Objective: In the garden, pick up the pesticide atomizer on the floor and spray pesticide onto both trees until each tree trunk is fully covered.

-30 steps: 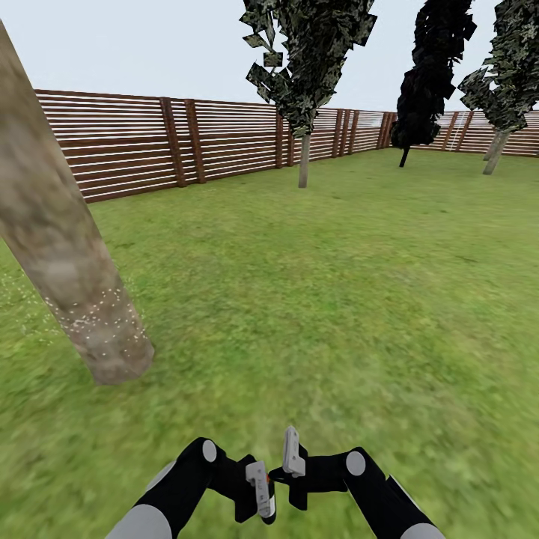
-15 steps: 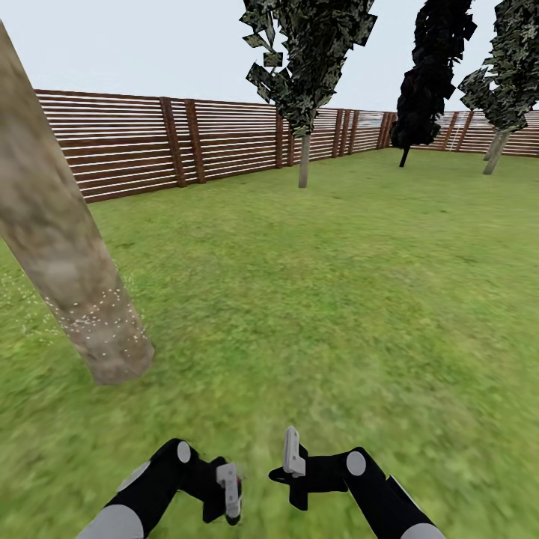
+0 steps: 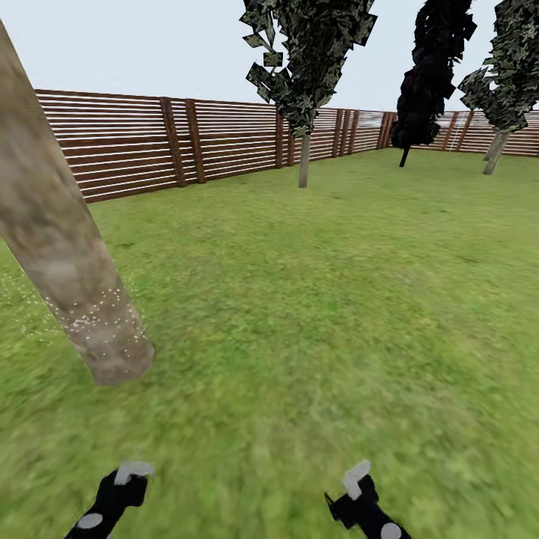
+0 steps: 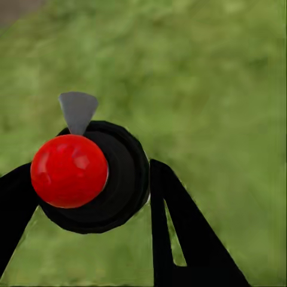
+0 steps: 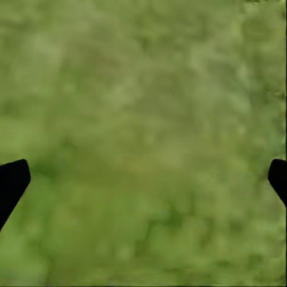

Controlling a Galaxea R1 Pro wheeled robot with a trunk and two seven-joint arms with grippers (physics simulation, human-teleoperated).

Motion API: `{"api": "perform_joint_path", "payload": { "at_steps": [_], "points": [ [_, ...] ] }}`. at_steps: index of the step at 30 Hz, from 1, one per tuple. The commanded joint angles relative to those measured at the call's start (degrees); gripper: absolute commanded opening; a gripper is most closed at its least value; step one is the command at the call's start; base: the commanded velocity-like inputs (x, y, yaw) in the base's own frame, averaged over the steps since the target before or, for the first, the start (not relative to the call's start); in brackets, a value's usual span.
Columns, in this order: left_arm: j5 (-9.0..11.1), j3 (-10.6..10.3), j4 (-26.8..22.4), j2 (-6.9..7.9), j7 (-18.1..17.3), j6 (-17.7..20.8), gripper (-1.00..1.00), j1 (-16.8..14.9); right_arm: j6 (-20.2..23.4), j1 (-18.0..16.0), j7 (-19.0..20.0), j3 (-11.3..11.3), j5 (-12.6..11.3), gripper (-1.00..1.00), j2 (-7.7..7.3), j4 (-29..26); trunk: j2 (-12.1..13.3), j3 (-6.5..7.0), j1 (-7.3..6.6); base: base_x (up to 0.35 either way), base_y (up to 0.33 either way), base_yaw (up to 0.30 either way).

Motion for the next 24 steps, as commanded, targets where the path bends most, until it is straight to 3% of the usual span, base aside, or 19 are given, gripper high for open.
{"api": "perform_joint_path", "payload": {
  "at_steps": [1,2,4,5,6,9,13,14,15,24],
  "points": [
    [2.2,0.9,1.1,-0.07,5.5,-4.8,-1.00,2.0,-0.3,0.0,-4.7,-1.5,-3.7,1.00,-0.08,1.2,0.0,-0.03,-0.01,0.000,0.000,0.000],
    [3.3,1.1,1.5,-0.08,8.6,-6.6,-1.00,3.5,-0.7,0.1,-6.4,-2.0,-5.2,1.00,-0.27,1.6,0.0,-0.03,-0.01,0.000,0.000,0.000],
    [5.6,1.2,1.9,-0.08,11.2,-8.0,-1.00,5.2,-3.4,0.2,-8.2,-2.5,-6.3,1.00,-0.99,1.9,0.0,-0.03,-0.01,0.000,0.000,0.000],
    [6.9,1.3,2.0,-0.08,11.6,-8.3,-1.00,5.7,-5.1,0.5,-9.7,-2.6,-6.6,1.00,-1.49,2.0,0.0,-0.03,-0.01,0.000,0.000,0.000],
    [8.9,1.3,3.1,0.02,11.9,-8.5,-1.00,6.7,-7.3,2.2,-13.5,-2.6,-6.7,1.00,-1.92,2.0,0.0,-0.03,-0.01,0.000,0.000,0.000],
    [12.0,1.3,4.3,0.09,12.1,-8.6,-1.00,7.8,-11.0,4.1,-17.8,-2.6,-6.9,1.00,-1.70,2.2,0.0,-0.03,-0.01,0.000,0.000,0.000],
    [12.3,0.9,5.8,-0.21,11.5,-8.6,-1.00,8.0,-11.8,4.3,-18.2,-2.6,-7.0,1.00,-1.33,3.8,0.0,-0.03,-0.01,0.000,0.000,0.000],
    [12.4,1.1,6.9,-0.18,11.2,-8.6,-1.00,8.0,-11.8,4.4,-18.3,-2.6,-7.1,1.00,0.02,3.9,0.0,-0.03,-0.01,0.000,0.000,0.000],
    [12.5,1.2,7.1,-0.17,11.1,-8.6,-1.00,8.0,-11.8,4.4,-18.3,-2.7,-7.1,1.00,0.29,4.0,0.0,-0.03,-0.01,0.000,0.000,0.000],
    [12.4,1.0,7.3,-0.34,11.1,-8.6,-1.00,8.0,-11.5,4.4,-18.1,-2.6,-6.8,1.00,0.39,5.3,0.0,-0.03,-0.01,0.000,0.000,0.000]
  ]
}}
